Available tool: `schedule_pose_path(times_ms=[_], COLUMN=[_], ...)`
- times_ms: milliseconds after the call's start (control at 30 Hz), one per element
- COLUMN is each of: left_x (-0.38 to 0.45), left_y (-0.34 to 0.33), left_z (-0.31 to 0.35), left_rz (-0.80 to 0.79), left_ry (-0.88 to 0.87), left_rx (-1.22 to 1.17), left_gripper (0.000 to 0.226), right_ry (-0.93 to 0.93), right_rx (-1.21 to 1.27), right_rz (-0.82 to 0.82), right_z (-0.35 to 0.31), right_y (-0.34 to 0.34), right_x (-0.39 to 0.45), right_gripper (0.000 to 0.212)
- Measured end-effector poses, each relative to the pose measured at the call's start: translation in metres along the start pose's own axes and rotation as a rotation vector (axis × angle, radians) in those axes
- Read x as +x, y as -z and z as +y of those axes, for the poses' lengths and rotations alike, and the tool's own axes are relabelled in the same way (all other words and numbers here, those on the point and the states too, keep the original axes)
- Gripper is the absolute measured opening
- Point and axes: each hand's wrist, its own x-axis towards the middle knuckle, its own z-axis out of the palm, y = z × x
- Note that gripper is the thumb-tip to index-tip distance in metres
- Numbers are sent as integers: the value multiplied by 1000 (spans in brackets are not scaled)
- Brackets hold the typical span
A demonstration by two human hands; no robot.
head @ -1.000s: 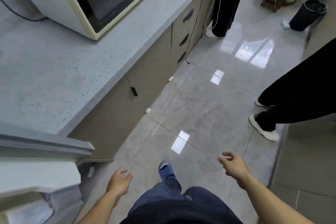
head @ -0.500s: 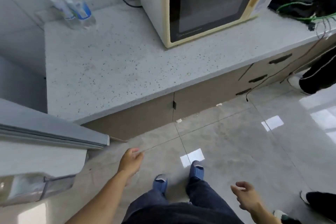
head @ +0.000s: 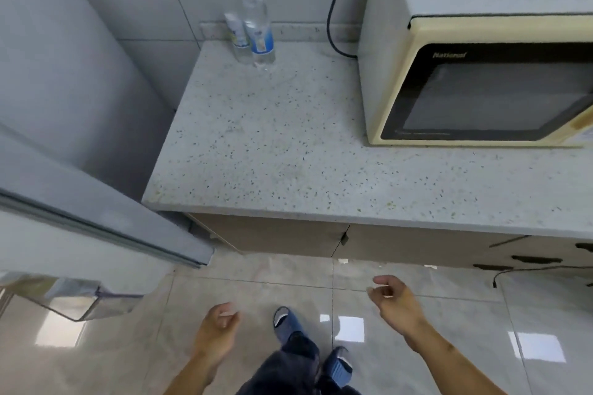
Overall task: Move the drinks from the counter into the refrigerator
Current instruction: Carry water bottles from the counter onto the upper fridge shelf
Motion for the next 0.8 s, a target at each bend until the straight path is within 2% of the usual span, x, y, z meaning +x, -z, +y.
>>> schedule_pose_path(times_ms=[133, 200, 367, 433, 800], left_x=[10, 15, 20, 21, 52], left_y=[8, 13, 26, 27, 38], left_z=[40, 69, 158, 193, 351], left_rz=[-46, -82, -167, -175, 84], left_ry=[-84, -190, -440, -456, -419], left_rx=[-75, -124, -259, -391, -799], left_gripper=[18, 13, 19, 20, 18], right_ry=[163, 246, 428, 482, 628], right_rx=[0, 24, 83, 80, 73], right_rz=[-34, -43, -19, 2, 0], right_z=[-70, -101, -185, -216, -388], right_y=[-17, -24, -44, -51, -59], right_x=[8, 10, 25, 34, 108], right_gripper=[15, 16, 14, 13, 29])
